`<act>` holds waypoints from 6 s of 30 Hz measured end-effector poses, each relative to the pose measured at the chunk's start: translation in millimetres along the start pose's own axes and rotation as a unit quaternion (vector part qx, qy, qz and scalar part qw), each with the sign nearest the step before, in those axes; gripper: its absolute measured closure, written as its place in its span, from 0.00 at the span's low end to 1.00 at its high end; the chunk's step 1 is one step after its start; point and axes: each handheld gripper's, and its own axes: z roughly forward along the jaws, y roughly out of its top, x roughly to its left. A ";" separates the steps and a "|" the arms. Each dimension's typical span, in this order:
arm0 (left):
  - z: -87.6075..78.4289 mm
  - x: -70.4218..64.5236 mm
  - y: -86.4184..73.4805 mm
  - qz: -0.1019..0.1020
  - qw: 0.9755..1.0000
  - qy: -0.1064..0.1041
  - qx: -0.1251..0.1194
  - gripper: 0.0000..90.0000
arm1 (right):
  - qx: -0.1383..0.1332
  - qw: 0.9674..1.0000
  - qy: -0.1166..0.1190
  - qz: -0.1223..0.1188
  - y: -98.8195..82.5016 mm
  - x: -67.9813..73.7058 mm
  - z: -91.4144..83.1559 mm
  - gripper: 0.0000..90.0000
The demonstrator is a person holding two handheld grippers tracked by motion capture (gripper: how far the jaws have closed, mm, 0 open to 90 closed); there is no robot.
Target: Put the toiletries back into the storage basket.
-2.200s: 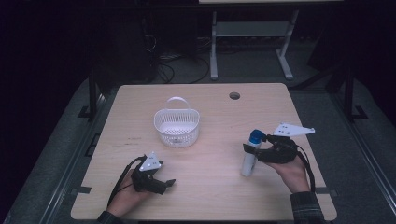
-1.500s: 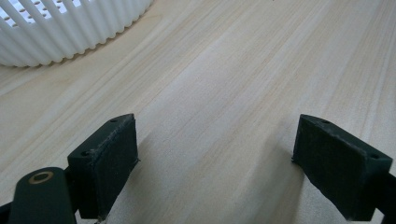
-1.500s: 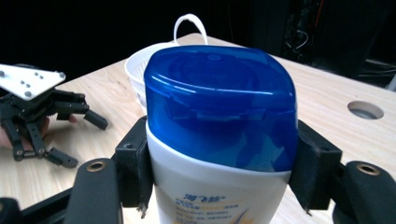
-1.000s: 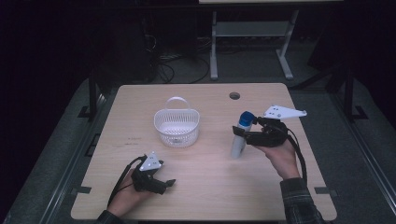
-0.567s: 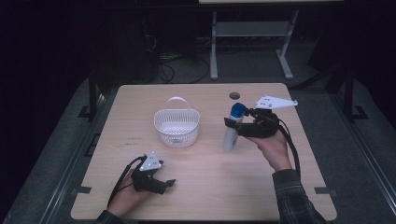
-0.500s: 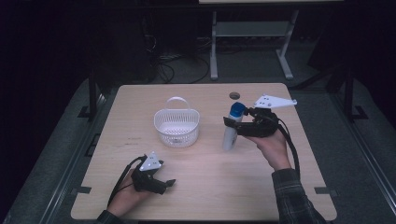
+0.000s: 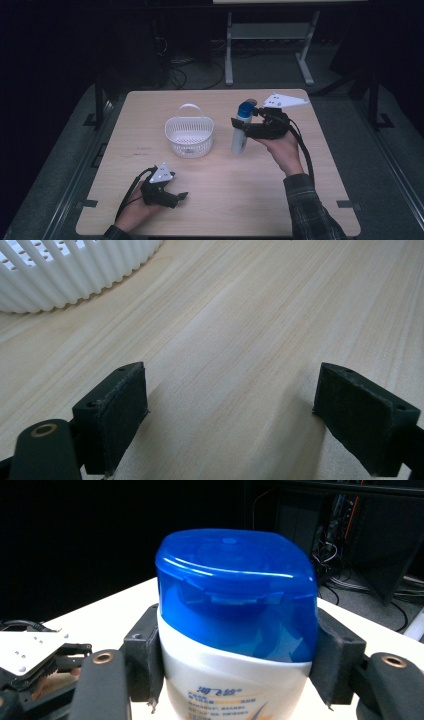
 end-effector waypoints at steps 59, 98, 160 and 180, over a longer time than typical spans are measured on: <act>1.3 -2.3 0.9 0.005 1.000 -0.005 0.000 0.14 | -0.007 0.999 0.008 -0.038 45.3 34.4 100.1 0.38; 1.6 -2.8 1.4 0.008 1.000 -0.007 0.001 0.14 | 0.041 0.999 0.002 -0.025 7.4 28.3 136.0 0.38; 1.8 -2.7 1.9 0.013 1.000 -0.009 0.003 0.14 | 0.099 0.995 0.024 -0.004 -12.9 28.0 142.8 0.16; 2.2 -2.8 2.2 0.013 1.000 -0.010 0.003 0.14 | 0.093 0.995 0.024 -0.009 -18.4 26.1 99.9 0.16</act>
